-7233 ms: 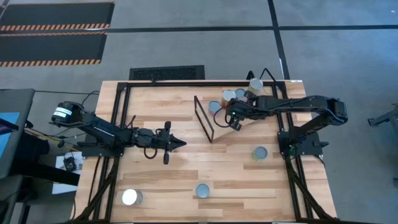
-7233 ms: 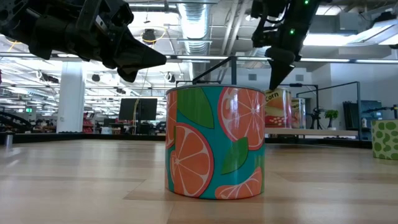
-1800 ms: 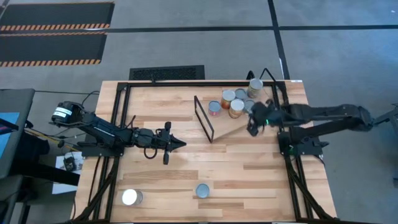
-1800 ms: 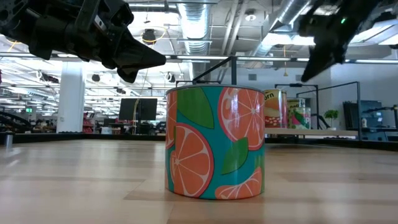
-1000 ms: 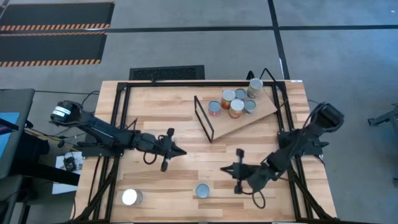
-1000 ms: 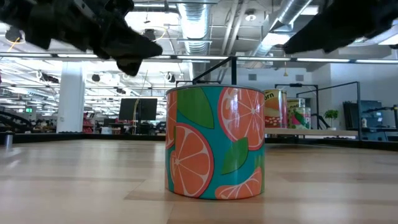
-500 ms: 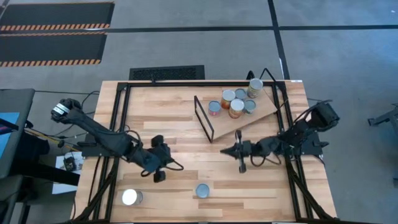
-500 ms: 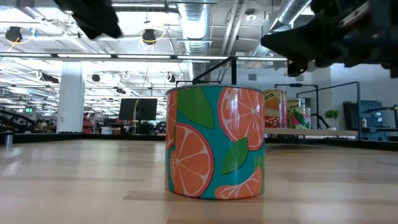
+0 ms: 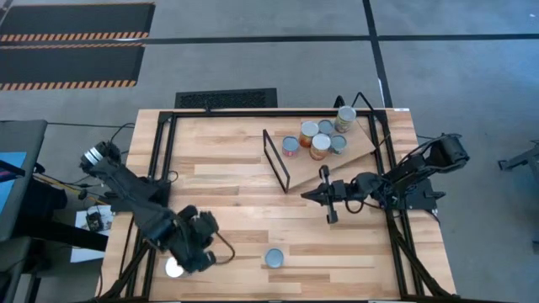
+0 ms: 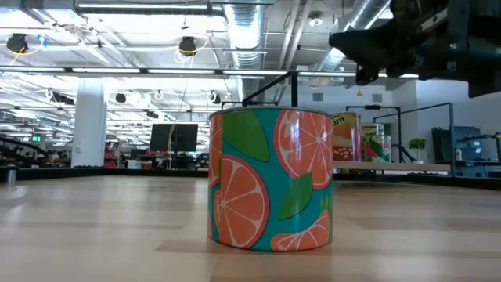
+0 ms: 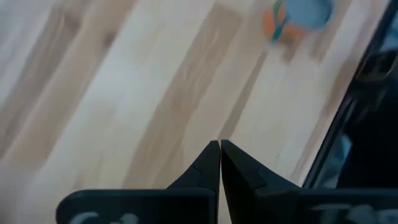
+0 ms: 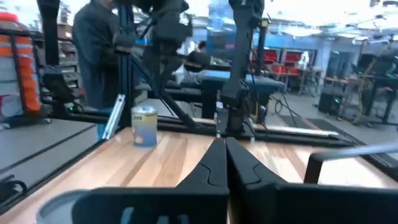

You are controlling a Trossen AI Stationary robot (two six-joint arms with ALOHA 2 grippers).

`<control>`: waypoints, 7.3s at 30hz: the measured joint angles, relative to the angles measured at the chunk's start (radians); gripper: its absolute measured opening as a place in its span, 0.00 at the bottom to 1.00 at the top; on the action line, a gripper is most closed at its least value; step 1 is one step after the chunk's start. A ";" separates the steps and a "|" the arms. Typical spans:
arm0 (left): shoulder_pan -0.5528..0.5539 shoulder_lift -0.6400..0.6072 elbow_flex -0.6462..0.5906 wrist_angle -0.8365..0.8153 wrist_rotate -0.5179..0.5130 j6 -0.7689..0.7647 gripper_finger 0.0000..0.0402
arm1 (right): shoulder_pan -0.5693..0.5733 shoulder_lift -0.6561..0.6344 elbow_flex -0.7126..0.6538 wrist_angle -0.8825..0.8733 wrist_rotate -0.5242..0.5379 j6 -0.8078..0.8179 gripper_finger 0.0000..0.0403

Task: Pick and place cans onto a shelf
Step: Put the canned peaches on the shelf

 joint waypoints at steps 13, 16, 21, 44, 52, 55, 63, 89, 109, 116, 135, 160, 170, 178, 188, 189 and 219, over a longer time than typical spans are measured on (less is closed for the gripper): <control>-0.118 0.310 0.343 -0.341 0.250 -0.417 0.07 | -0.046 -0.047 0.000 -0.016 -0.111 -0.003 0.01; -0.134 0.333 0.342 -0.346 0.268 -0.467 0.15 | -0.043 -0.047 0.000 -0.016 -0.123 0.005 0.01; -0.147 0.367 0.334 -0.348 0.304 -0.511 0.29 | -0.023 -0.047 0.000 -0.015 -0.126 0.006 0.01; -0.210 0.430 0.309 -0.318 0.388 -0.694 0.34 | -0.006 -0.046 0.000 -0.021 -0.129 0.023 0.01; -0.211 0.470 0.305 -0.321 0.401 -0.639 0.34 | -0.006 -0.045 0.000 -0.024 -0.128 0.024 0.01; -0.213 0.482 0.306 -0.330 0.415 -0.612 0.30 | -0.006 -0.045 0.000 -0.022 -0.128 0.024 0.01; -0.202 0.493 0.325 -0.366 0.363 -0.530 0.04 | -0.006 -0.045 0.000 -0.022 -0.127 0.024 0.01; 0.434 0.417 0.356 0.148 -0.003 0.770 0.00 | 0.124 -0.045 -0.001 -0.070 0.009 0.023 0.01; 0.488 0.519 0.360 0.324 0.077 0.913 0.00 | 0.156 -0.054 -0.014 -0.065 0.062 -0.002 0.01; 0.480 0.519 0.360 0.353 0.110 0.907 0.05 | 0.157 -0.054 -0.014 -0.067 0.062 -0.003 0.01; 0.347 0.365 0.231 0.447 -0.012 0.926 0.01 | 0.157 -0.054 -0.008 -0.125 0.081 0.017 0.01; 0.305 -0.262 -0.983 1.894 -0.047 1.125 0.00 | 0.158 -0.054 0.360 -0.820 0.120 0.145 0.03; 0.360 -0.325 -1.249 2.336 -0.050 1.201 0.00 | 0.157 -0.054 0.646 -1.332 0.166 0.168 0.03; 0.369 -0.325 -1.313 2.372 -0.053 1.184 0.00 | 0.146 -0.054 0.762 -1.514 0.166 0.235 0.04; 0.369 -0.324 -1.314 2.368 -0.056 1.183 0.00 | 0.128 -0.017 0.846 -1.636 0.166 0.339 0.21; 0.369 -0.324 -1.314 2.368 -0.056 1.182 0.00 | 0.129 -0.002 0.858 -1.653 0.164 0.336 0.23; 0.369 -0.324 -1.314 2.343 -0.078 1.180 0.00 | 0.141 0.481 1.326 -2.231 0.170 0.257 0.06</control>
